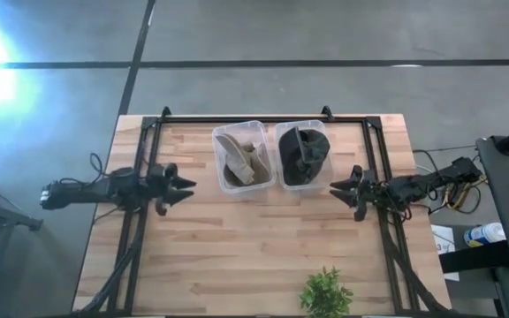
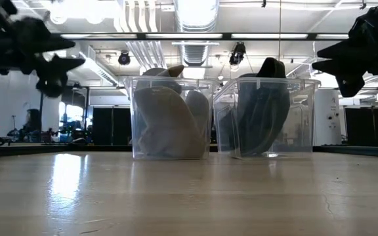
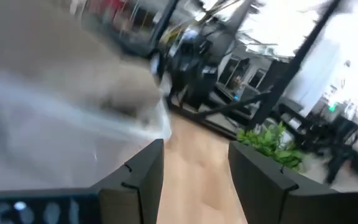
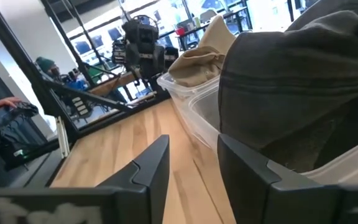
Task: Pick & Place hat
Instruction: Return to Home Position
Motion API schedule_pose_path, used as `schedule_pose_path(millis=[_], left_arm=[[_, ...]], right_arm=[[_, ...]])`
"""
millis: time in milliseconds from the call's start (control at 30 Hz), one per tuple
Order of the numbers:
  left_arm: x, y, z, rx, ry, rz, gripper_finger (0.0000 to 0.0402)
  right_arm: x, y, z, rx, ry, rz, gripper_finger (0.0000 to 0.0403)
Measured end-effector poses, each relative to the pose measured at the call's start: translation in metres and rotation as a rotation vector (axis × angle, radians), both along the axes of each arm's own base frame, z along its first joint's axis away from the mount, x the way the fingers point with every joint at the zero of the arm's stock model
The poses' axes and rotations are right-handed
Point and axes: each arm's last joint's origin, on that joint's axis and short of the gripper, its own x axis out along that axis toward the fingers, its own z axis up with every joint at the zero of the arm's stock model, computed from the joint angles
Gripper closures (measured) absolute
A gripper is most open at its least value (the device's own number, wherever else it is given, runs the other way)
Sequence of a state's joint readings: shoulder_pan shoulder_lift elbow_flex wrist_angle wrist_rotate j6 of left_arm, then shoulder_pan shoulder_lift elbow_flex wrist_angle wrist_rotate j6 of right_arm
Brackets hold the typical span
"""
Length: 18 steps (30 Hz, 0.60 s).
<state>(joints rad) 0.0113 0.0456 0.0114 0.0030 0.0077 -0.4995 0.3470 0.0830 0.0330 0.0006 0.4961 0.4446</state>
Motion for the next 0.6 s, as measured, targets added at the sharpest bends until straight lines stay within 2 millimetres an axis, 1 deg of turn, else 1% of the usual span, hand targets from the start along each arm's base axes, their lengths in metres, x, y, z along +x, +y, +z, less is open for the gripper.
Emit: schedule_pose_path(millis=[100,200,267,433,600], left_arm=[[-0.0027,0.0,0.0032,0.241,-0.044,-0.002,0.0227],[-0.0026,0.0002,0.0036,0.401,-0.05,0.003,0.0228],[-0.0026,0.0004,0.0035,0.429,-0.048,0.006,0.0228],[-0.0027,0.003,0.0022,0.43,-0.03,0.031,0.0227],[-0.0027,0.003,0.0028,0.39,-0.038,0.034,0.0227]], right_arm=[[-0.0001,0.0,0.0003,0.002,-0.004,0.0,0.0275],[-0.0001,0.0,0.0003,0.002,-0.004,0.0,0.0279],[-0.0001,0.0,0.0003,0.002,-0.004,0.0,0.028],[-0.0001,0.0,0.0003,0.002,-0.005,0.0,0.0276],[-0.0001,-0.0001,0.0003,0.002,-0.004,-0.001,0.0271]])
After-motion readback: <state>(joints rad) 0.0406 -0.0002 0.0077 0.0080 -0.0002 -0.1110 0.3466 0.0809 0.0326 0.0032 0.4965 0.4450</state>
